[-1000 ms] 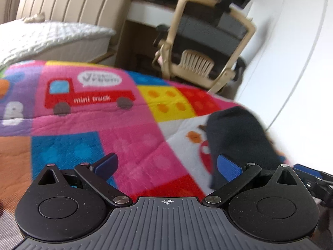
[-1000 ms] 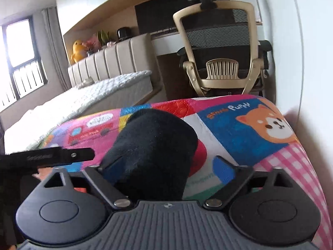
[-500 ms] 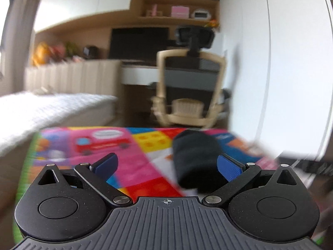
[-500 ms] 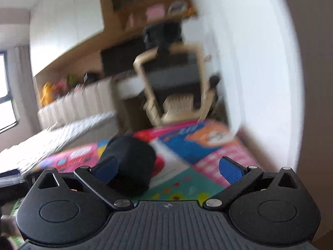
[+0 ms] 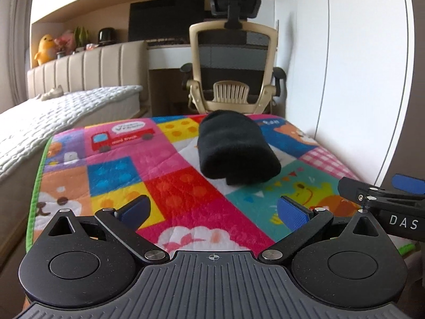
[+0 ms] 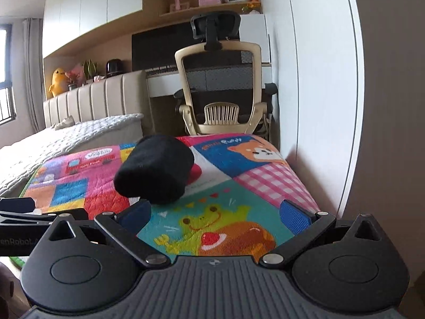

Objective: Fold clothes

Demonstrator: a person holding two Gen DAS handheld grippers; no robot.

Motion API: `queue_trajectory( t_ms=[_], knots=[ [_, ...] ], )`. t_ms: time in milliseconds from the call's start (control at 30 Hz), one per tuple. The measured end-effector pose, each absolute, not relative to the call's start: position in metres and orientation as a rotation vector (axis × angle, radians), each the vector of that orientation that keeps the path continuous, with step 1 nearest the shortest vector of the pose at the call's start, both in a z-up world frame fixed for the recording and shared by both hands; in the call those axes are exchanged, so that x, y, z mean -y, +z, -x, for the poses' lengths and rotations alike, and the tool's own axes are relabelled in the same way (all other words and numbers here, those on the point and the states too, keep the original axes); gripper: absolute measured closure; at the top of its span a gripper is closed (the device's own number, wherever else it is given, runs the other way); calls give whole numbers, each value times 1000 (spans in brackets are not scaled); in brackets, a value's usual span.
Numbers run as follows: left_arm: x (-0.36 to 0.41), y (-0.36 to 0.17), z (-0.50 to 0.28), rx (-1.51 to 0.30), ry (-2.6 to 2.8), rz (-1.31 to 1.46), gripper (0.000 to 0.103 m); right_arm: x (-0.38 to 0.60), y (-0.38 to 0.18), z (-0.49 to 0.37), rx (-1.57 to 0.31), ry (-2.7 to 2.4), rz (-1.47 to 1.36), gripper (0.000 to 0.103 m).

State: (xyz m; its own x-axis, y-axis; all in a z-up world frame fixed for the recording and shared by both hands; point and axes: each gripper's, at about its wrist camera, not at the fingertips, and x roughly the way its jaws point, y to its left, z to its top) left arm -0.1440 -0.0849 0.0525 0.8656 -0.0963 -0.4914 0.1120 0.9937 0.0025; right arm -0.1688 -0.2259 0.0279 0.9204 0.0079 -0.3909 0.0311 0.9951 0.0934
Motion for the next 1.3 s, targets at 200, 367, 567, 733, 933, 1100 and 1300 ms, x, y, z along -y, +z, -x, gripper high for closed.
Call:
queue_trajectory(
  t_ms=[200,367,567,733,933,1100,1300],
  knots=[
    [79,49,149,-535,-99,-14,0,223,25,172,-433,4,-97,0],
    [78,51,150,-540,-95,-12,0,220,26,172,-438,-4,-81,0],
    [79,51,151,-545,-99,-9,0,221,26,174,-437,-6,-82,0],
    [79,51,153,-544,-98,-10,0,221,26,176,-436,-5,-77,0],
    [78,49,151,-552,-84,-11,0,220,26,176,-438,4,-71,0],
    [75,47,148,-565,-60,-4,0,216,25,177,-443,27,-61,0],
    [74,46,148,-569,-61,0,0,215,25,176,-443,18,-59,0]
  ],
)
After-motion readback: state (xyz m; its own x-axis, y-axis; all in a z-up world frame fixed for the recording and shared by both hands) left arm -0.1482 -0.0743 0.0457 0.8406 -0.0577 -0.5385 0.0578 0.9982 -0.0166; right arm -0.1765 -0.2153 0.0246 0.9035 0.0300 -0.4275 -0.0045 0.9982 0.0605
